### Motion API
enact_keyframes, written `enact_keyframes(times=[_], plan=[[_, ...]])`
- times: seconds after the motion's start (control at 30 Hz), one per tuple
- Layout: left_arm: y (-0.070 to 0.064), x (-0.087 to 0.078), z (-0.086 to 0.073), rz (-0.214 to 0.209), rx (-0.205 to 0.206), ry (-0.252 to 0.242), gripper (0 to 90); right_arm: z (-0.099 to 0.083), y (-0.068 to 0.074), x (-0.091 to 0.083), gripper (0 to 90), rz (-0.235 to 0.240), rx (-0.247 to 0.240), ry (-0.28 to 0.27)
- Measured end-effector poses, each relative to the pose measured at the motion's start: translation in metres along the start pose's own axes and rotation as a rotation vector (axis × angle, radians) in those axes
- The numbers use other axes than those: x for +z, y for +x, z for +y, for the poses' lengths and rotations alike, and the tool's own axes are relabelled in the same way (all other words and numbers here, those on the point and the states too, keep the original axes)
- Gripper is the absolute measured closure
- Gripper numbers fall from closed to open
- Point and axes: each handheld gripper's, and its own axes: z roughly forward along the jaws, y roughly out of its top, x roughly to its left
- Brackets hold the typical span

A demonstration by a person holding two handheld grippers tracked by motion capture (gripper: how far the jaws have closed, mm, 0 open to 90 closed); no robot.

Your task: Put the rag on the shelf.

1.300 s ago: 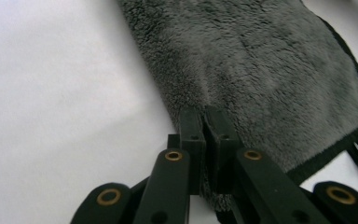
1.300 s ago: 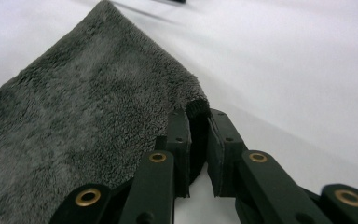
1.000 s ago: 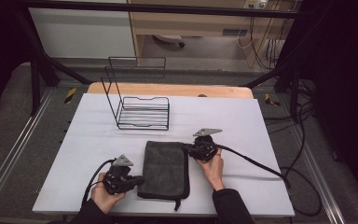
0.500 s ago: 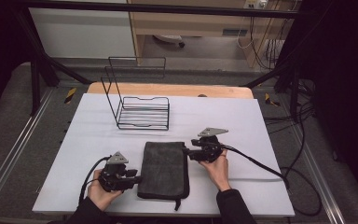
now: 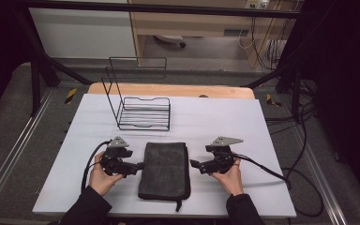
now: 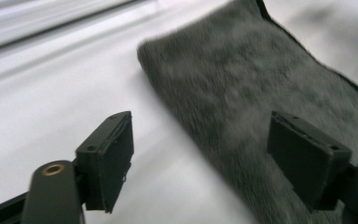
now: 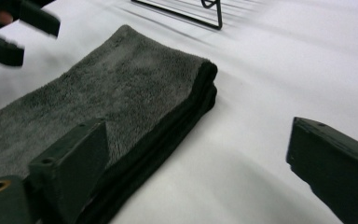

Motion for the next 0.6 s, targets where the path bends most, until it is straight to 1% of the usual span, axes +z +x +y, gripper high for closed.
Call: enact_keyframes(times=[0.03,0.1,0.13,0.27,0.3,0.4,0.43,0.47,0.6], plan=[[0.0,0.0,0.0,0.0,0.0,0.0,19.5,-0.001,0.001,-0.001,2.4,-0.006,-0.011,0.007],[0.002,0.002,0.006,0.003,0.005,-0.007,18.3,-0.002,0.001,-0.002,1.9,-0.007,-0.014,0.01],[0.003,0.004,0.009,0.011,0.009,-0.016,16.5,-0.006,0.002,-0.005,1.8,0.007,-0.004,0.0],[0.008,0.011,0.018,0.042,0.017,-0.025,14.1,-0.01,0.001,-0.008,1.0,0.009,-0.005,0.008],[0.009,0.013,0.019,0.044,0.013,-0.02,13.5,-0.013,0.001,-0.01,0.9,0.015,-0.001,0.008],[0.014,0.021,0.023,0.054,0.002,-0.012,13.1,-0.016,0.003,-0.011,0.7,0.012,-0.006,0.024],[0.016,0.024,0.025,0.057,-0.003,-0.009,13.0,-0.018,0.004,-0.012,0.7,0.013,-0.02,0.033],[0.018,0.027,0.026,0.065,-0.007,-0.008,13.1,-0.018,0.005,-0.012,0.7,0.014,-0.019,0.032],[0.027,0.038,0.029,0.074,-0.052,-0.009,15.4,-0.018,0.005,-0.012,0.9,0.022,-0.008,0.017]])
